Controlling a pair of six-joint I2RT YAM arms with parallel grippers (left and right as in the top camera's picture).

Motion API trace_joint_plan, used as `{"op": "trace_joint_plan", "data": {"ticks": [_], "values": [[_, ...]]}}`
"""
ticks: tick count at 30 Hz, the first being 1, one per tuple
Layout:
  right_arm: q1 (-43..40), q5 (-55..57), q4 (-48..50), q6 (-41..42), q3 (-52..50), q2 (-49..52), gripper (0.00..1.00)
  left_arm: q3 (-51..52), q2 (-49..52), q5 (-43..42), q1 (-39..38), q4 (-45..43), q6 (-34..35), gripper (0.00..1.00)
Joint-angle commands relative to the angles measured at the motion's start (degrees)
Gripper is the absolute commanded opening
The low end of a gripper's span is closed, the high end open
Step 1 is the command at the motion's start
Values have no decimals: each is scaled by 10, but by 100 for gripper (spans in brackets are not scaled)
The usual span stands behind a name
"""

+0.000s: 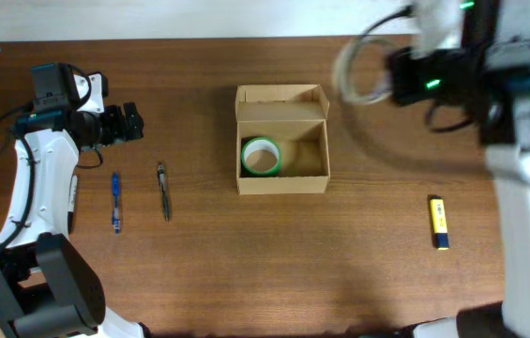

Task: Pack container
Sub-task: 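Grasp the white masking tape and lower it into the box, then release the white tape and lift the right gripper away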

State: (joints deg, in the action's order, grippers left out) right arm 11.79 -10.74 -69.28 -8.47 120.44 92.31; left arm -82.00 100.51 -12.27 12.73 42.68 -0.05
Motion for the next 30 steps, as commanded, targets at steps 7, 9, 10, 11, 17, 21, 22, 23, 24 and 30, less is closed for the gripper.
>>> {"op": "trace_joint_plan", "data": {"ticks": [7, 9, 10, 11, 17, 21, 22, 23, 24, 30], "values": [[183, 86, -14, -219, -28, 150, 4, -9, 4, -8, 2, -1, -9, 99], [192, 106, -8, -228, -28, 192, 4, -9, 4, -8, 2, -1, -9, 99], [193, 116, -6, -228, -28, 214, 4, -9, 4, -8, 2, -1, -9, 99], [193, 117, -3, -228, -28, 229, 4, -9, 4, -8, 2, -1, -9, 99], [184, 114, 6, -228, -28, 311, 4, -9, 4, -8, 2, -1, -9, 99], [181, 113, 17, -226, -28, 347, 4, -9, 4, -8, 2, -1, -9, 99], [181, 112, 21, -226, -28, 351, 4, -9, 4, -8, 2, -1, -9, 99], [181, 110, 25, -226, -28, 355, 4, -9, 4, -8, 2, -1, -9, 99], [181, 105, 27, -226, -28, 355, 4, -9, 4, -8, 2, -1, -9, 99], [178, 90, 86, -198, -29, 364, 4, -9, 4, -8, 2, -1, -9, 99]]}}
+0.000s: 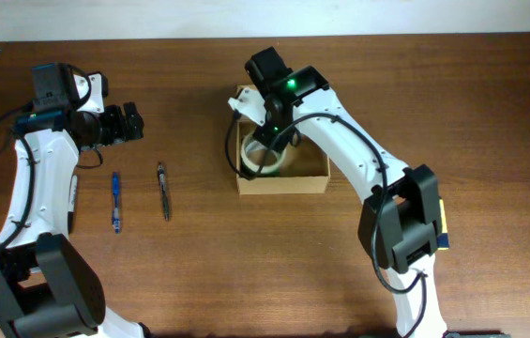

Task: Pack container
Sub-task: 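Release the white tape and lift the right gripper away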

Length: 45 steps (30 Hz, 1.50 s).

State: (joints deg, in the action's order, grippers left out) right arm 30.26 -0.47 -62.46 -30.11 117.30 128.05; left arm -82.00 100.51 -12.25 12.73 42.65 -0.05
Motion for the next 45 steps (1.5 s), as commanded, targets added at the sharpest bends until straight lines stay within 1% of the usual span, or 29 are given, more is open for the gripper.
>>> {"op": "trace_joint_plan", "data": {"ticks": [1, 4, 14, 15, 17, 18, 20, 22, 25, 26, 27, 29, 31, 34, 38, 40, 41, 42, 43, 45], "values": [[-8, -12, 26, 21, 2, 8, 4, -9, 4, -9, 2, -1, -9, 99], [-14, -12, 36, 21, 2, 12, 4, -9, 4, -8, 2, 0, -9, 99], [-17, -22, 27, 21, 2, 27, 4, -9, 4, -8, 2, 0, -9, 99], [-17, -23, 29, 21, 2, 28, 7, -9, 4, -8, 2, -1, -9, 99], [-17, -23, 31, 21, 2, 28, 27, -9, 4, -8, 2, 0, -9, 99], [-17, -23, 32, 21, 2, 28, 33, -9, 4, -8, 2, 0, -9, 99], [-17, -17, 31, 35, 4, 28, 36, -9, 4, -9, 2, 0, -9, 99], [-17, -1, 15, 49, 15, 25, 36, -9, 4, -8, 2, 0, -9, 99], [-17, 33, -61, 61, 76, 8, 38, -9, 4, -8, 2, 0, -9, 99], [-17, 44, -73, 78, 94, -1, 38, -9, 4, -8, 2, -1, -9, 99], [-19, 52, -84, 101, 118, -17, 41, -9, 4, -8, 2, -1, -9, 99], [-21, 63, -98, 112, 152, -60, 45, -9, 4, -9, 2, -1, -9, 99], [-29, 77, -103, 120, 162, -109, 46, -9, 4, -8, 2, -1, -9, 99], [-71, 85, -102, 177, 154, -198, 49, -9, 4, -8, 2, 0, -9, 99], [-173, 78, -84, 224, 92, -309, 55, -9, 4, -9, 2, 0, -9, 99], [-238, 56, -83, 227, 36, -358, 58, -9, 4, -8, 2, -1, -9, 99], [-304, 28, -83, 227, -30, -396, 62, -9, 4, -8, 2, 0, -9, 99], [-331, 19, -87, 227, -59, -408, 68, -9, 4, -8, 2, 0, -9, 99], [-363, 15, -100, 223, -92, -417, 70, -9, 4, -8, 2, 0, -9, 99], [-411, 5, -125, 214, -144, -419, 70, -9, 4, -8, 2, -1, -9, 99]]}}
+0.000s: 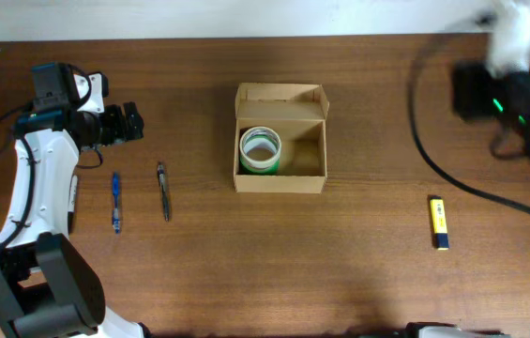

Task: Pack container
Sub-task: 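Release the white tape and lift the right gripper away, then lower the right gripper onto the yellow highlighter and grasp it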

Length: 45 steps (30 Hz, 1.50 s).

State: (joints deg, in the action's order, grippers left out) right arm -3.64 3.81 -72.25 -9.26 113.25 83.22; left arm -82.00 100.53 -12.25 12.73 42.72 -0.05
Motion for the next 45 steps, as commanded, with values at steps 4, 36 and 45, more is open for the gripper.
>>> {"op": "trace_joint_plan", "data": {"ticks": [4, 36, 45], "values": [[-130, -94, -10, 5, -200, 40, 69, -9, 4, -8, 2, -1, -9, 99], [-159, -31, 147, -70, -447, 256, 59, -9, 4, -8, 2, -1, -9, 99], [-160, -14, 176, -70, -472, 259, 60, -9, 4, -9, 2, -1, -9, 99]]}}
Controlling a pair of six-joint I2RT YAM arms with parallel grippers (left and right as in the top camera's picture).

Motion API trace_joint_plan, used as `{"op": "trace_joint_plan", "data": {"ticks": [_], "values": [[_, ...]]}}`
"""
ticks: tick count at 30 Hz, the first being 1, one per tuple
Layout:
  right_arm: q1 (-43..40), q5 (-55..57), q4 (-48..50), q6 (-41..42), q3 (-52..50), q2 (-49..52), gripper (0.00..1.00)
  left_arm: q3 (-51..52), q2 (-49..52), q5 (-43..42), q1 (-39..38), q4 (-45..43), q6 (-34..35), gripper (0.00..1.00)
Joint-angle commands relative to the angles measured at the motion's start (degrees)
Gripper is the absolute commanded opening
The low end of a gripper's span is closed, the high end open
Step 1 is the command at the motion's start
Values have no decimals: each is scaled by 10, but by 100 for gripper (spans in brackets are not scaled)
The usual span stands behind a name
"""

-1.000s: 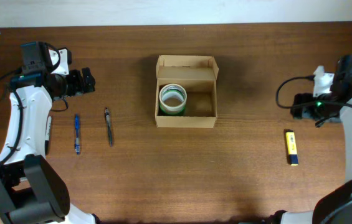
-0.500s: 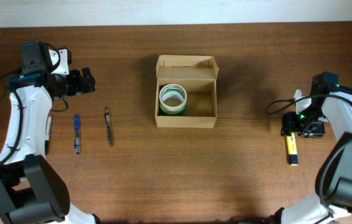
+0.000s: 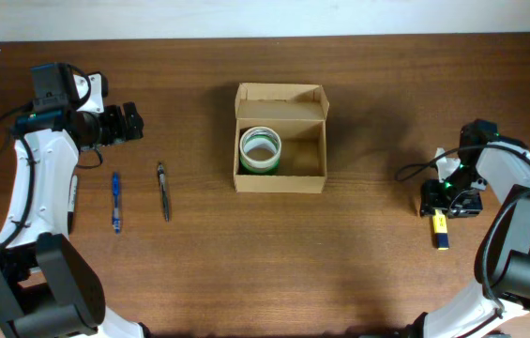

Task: Pack container
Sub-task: 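Lower the right gripper onto the yellow highlighter and grasp it, then carry the yellow highlighter with the right gripper into the box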

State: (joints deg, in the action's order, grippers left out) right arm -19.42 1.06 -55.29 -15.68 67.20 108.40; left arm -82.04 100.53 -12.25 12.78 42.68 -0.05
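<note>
An open cardboard box stands mid-table with a green-and-white tape roll lying in its left half. At the right lies a yellow marker with a dark tip. My right gripper is down over its far end and hides it, so the state of the jaws is not visible. My left gripper hangs open at the back left, holding nothing. A blue pen and a grey pen lie in front of it.
A black marker lies partly under my left arm near the left edge. The box's back flap stands open toward the far side. A cable loops left of my right wrist.
My right arm was a blur at the back right corner, away from the table's things. Its gripper is now low over the far end of the yellow marker. Box, tape and left arm are unchanged.
First my right arm was blurred at the back right, with the tape in the box. Then its gripper reached into the box at the roll. Afterwards the roll sat slightly farther back and the arm was far right again; now it is at the yellow marker.
</note>
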Motion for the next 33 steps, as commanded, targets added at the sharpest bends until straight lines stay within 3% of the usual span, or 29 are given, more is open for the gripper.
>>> {"op": "trace_joint_plan", "data": {"ticks": [1, 4, 7, 11, 13, 15, 19, 24, 28, 30, 33], "values": [[-2, 14, 11, -6, -16, 7, 60, -8, 4, -8, 1, -1, -9, 99], [-2, 16, 21, -4, -25, 7, 57, -8, 4, -8, 1, -1, -9, 99], [-2, 16, 27, -3, -31, 7, 36, -8, 4, -9, 1, -1, -9, 99], [-2, 16, 27, -1, -33, 7, 33, -8, 4, -8, 1, -1, -9, 99], [-2, 16, 27, 2, -33, 7, 17, -8, 4, -8, 1, -1, -9, 99], [-1, -10, 25, 14, -25, 7, 9, -8, 4, -8, 1, -1, -9, 99], [11, -71, -12, 13, 39, 4, 8, -8, 4, -8, 1, -1, -9, 99], [46, -146, -111, 14, 219, -9, 6, -8, 4, -8, 1, -1, -9, 99], [103, -182, -204, 32, 430, -13, 4, -8, 4, -8, 1, -1, -9, 99], [161, -184, -257, 31, 558, -13, 4, -8, 4, -8, 1, -1, -9, 99], [254, -174, -299, -24, 665, -13, 4, -8, 4, -8, 1, -1, -9, 99]]}}
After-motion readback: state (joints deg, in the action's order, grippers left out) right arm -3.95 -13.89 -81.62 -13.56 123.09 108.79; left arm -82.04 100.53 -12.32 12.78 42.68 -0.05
